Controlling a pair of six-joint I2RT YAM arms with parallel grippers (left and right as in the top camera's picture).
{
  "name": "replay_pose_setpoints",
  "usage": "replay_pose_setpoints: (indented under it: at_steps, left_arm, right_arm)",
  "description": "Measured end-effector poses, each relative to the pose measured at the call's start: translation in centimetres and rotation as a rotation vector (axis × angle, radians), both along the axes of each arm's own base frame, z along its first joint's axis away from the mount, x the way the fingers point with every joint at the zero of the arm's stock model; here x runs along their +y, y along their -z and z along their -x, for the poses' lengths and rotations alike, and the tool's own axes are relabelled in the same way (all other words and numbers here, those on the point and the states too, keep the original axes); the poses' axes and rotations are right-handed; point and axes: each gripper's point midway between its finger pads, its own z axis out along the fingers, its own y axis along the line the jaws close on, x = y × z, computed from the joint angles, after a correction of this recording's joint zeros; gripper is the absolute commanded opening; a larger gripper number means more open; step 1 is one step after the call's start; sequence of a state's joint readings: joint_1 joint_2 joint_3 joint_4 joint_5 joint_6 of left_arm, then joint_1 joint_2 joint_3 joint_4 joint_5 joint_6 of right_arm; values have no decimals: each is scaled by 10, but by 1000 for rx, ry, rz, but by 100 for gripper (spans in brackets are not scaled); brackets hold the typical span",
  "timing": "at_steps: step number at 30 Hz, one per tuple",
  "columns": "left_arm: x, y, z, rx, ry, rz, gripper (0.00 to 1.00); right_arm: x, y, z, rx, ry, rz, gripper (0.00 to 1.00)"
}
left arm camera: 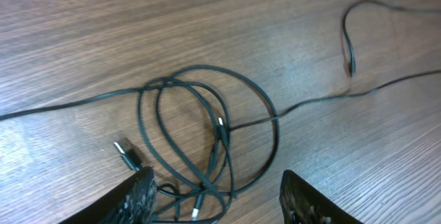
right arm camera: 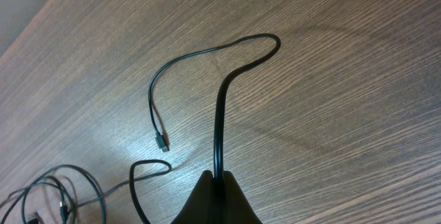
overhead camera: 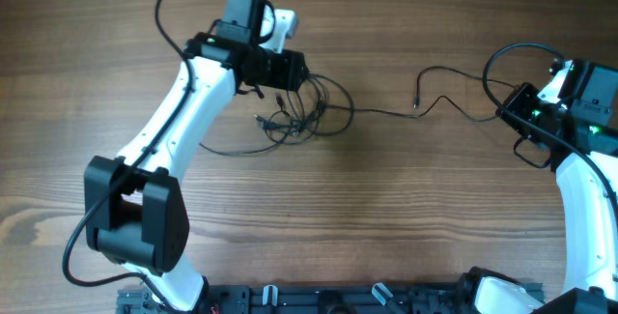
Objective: Untangle cables
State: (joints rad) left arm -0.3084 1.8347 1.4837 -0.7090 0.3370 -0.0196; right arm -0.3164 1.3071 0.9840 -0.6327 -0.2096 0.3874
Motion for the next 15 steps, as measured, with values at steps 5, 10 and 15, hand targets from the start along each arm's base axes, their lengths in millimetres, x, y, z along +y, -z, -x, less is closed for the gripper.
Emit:
replay_pose_setpoints:
  at_steps: [5, 10, 15]
  left_arm:
    - [-12, 12, 19, 20, 29, -119, 56]
    - [-8, 17, 28, 46, 25, -171, 55]
    - [0, 29, 30, 55, 3, -206, 55]
  right_arm:
    - [1, 2, 2, 10, -3, -1, 4]
    - [1, 2, 3, 12, -9, 2, 5]
    - [1, 3, 3, 17, -9, 1, 4]
